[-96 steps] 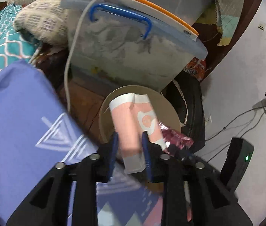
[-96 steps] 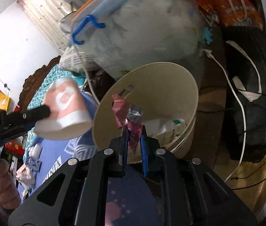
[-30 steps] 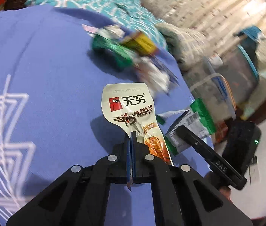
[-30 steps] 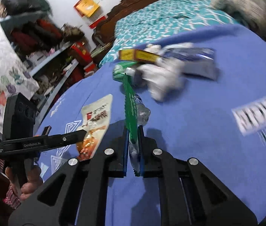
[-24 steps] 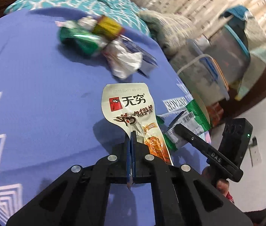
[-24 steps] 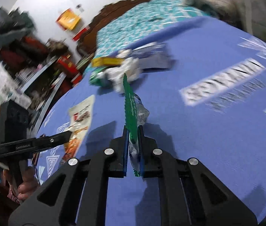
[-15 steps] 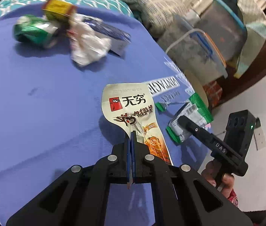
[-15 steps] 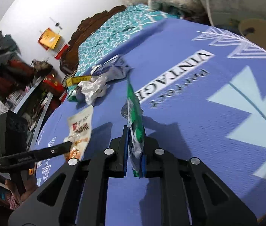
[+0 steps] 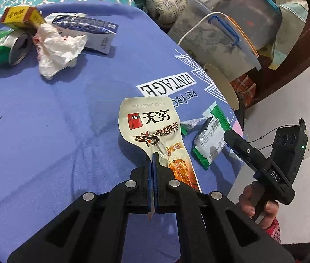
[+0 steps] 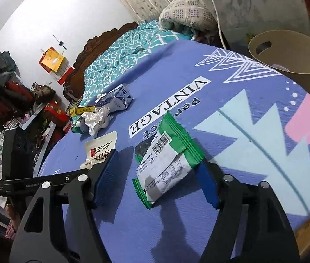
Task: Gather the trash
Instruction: 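Carry packet and green wrapper over the beige bin and open both tools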
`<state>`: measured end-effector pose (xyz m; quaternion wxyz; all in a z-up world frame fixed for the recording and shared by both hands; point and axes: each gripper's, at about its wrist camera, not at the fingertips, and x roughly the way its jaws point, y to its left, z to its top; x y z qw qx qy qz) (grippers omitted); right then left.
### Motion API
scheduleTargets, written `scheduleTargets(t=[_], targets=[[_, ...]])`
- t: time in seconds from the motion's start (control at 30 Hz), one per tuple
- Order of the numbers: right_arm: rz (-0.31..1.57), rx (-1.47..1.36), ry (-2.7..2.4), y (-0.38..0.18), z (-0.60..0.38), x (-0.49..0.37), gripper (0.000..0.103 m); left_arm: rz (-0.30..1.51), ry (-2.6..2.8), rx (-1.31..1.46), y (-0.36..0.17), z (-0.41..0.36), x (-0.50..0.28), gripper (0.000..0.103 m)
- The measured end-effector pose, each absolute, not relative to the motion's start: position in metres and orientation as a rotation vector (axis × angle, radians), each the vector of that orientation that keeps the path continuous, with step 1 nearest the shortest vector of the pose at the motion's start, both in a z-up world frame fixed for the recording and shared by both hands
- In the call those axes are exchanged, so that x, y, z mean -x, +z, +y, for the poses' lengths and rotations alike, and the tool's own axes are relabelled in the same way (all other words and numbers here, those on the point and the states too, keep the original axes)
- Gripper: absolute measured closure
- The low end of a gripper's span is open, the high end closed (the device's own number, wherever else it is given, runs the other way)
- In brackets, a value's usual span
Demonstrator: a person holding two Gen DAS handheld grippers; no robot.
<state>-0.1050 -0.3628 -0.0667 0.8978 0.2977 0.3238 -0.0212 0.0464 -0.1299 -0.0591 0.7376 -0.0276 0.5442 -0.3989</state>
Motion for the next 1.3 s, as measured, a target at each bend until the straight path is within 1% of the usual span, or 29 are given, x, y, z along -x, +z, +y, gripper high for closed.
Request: scheduleTargets(t=[0.03,0.07,0.1,0.13,0.17,0.23,0.37,0.47,0.67,0.77,1.0,1.07,1.1,1.13,1.17,1.2,1.23,1.27,1.3], targets=[[0.669,-0.632,-0.037,-0.067,-0.367,0.108,0.048,1.196,-0.877,0.06,-0.059,-0.132,-0.047,0.102],[0.666,-0.666,-0.02,-0.068,-0.372,0.109,0.054,1.197,-0.879,0.06,-0.059,-0.133,-0.048,0.102],[0.665,-0.696,-0.002,-0.07,-0.376,0.11,0.069,1.198,-0.88,0.06,-0.059,-0.134,-0.049,0.102],[0.666,-0.726,0.012,-0.073,-0.379,0.109,0.079,1.198,-0.881,0.061,-0.058,-0.137,-0.049,0.102],[0.664,-0.751,0.022,-0.076,-0.384,0.11,0.085,1.199,-0.883,0.061,-0.057,-0.138,-0.05,0.102],[0.653,-0.761,0.006,-0.077,-0.39,0.112,0.092,1.199,-0.891,0.061,-0.055,-0.143,-0.053,0.102],[0.596,-0.762,-0.093,-0.074,-0.408,0.12,0.093,1.193,-0.922,0.04,-0.047,-0.164,-0.057,0.102],[0.532,-0.772,-0.175,-0.067,-0.433,0.129,0.093,1.166,-0.965,-0.004,-0.038,-0.196,-0.06,0.102],[0.439,-0.802,-0.367,-0.052,-0.508,0.145,0.093,1.147,-1.083,-0.091,-0.024,-0.285,-0.063,0.102],[0.405,-0.812,-0.445,-0.046,-0.546,0.151,0.093,1.142,-1.122,-0.146,-0.02,-0.341,-0.067,0.102],[0.416,-0.757,-0.549,-0.04,-0.599,0.139,0.093,1.135,-1.164,-0.268,-0.02,-0.461,-0.069,0.102],[0.428,-0.743,-0.544,-0.042,-0.607,0.134,0.093,1.131,-1.155,-0.294,-0.024,-0.485,-0.069,0.102],[0.434,-0.738,-0.538,-0.043,-0.612,0.129,0.09,1.13,-1.14,-0.305,-0.026,-0.496,-0.069,0.102],[0.432,-0.737,-0.533,-0.044,-0.615,0.127,0.09,1.133,-1.125,-0.308,-0.028,-0.505,-0.07,0.101],[0.434,-0.74,-0.528,-0.046,-0.62,0.124,0.09,1.135,-1.108,-0.307,-0.031,-0.514,-0.072,0.099],[0.441,-0.752,-0.519,-0.049,-0.625,0.12,0.09,1.142,-1.093,-0.309,-0.034,-0.52,-0.073,0.084],[0.441,-0.768,-0.511,-0.051,-0.628,0.119,0.09,1.146,-1.082,-0.312,-0.035,-0.524,-0.074,0.06],[0.437,-0.778,-0.508,-0.053,-0.63,0.119,0.09,1.141,-1.065,-0.313,-0.036,-0.526,-0.075,0.053],[0.433,-0.783,-0.509,-0.053,-0.633,0.12,0.09,1.126,-1.052,-0.311,-0.034,-0.527,-0.075,0.051]])
